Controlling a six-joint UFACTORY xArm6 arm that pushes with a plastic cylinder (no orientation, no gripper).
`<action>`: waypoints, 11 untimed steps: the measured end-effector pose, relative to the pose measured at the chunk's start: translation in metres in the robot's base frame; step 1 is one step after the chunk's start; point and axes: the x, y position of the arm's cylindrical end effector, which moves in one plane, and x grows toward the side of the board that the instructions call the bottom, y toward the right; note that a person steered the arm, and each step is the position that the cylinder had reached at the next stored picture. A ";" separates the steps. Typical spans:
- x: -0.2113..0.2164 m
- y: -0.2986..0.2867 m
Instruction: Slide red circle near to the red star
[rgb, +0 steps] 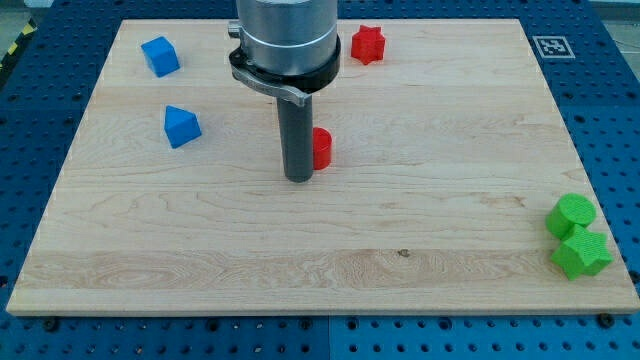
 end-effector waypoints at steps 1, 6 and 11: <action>-0.003 0.005; -0.022 0.009; -0.015 0.063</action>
